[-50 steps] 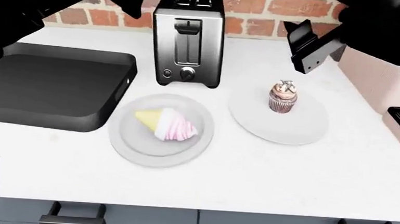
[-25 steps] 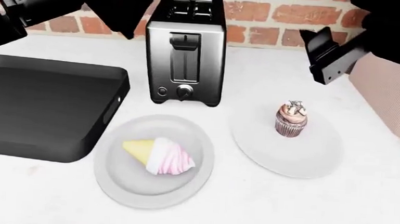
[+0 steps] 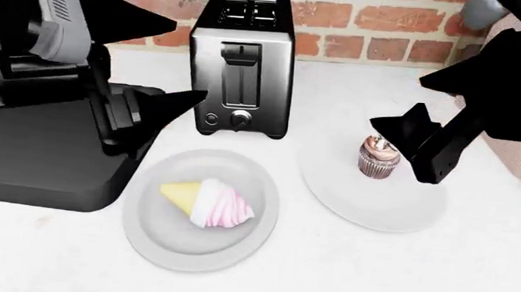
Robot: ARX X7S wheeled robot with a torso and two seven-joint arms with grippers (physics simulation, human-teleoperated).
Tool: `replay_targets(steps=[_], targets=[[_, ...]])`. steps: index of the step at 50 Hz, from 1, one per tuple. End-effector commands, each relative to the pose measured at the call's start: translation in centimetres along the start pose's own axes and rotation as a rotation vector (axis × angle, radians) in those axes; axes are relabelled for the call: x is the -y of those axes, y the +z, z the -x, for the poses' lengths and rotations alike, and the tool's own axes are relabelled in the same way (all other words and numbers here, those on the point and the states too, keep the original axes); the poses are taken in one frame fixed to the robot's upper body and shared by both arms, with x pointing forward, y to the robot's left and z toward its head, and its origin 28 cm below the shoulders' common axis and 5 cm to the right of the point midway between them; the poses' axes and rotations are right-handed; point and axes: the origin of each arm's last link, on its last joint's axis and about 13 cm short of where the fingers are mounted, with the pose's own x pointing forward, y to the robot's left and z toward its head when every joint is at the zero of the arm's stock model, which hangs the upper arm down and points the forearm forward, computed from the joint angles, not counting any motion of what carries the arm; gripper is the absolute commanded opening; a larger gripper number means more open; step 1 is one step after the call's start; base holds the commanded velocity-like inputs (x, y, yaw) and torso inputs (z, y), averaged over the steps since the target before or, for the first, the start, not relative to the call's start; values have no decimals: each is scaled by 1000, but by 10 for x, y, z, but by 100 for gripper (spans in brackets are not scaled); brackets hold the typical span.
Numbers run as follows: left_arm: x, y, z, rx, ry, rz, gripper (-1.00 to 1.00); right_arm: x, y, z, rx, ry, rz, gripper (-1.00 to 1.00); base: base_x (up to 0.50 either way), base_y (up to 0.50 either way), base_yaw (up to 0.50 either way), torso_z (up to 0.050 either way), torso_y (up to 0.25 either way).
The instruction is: Move the dessert items from the plate to the tray.
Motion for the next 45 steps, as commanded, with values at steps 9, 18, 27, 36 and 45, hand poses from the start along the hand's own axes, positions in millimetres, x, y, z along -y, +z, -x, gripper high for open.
replay_targets(steps=[9,18,27,36,45], targets=[[31,-26,15,-190,-213,-78,100,9,-21,-8,-13,-76,-120,100,0,0,0,0,0],[22,17,19,-217,-336,-250,100,13,-11,-9,-8,-79,-89,100,0,0,0,0,0],[37,14,18,-280,-449,-312,100,13,-4,-6,2,-91,-62,100,0,0,0,0,0],[20,25,-13,-289,-405,-393,100,12,11,6,15,-115,-9,100,0,0,0,0,0],[16,29,-28,-293,-392,-414,100,8,17,13,22,-128,26,100,0,0,0,0,0]])
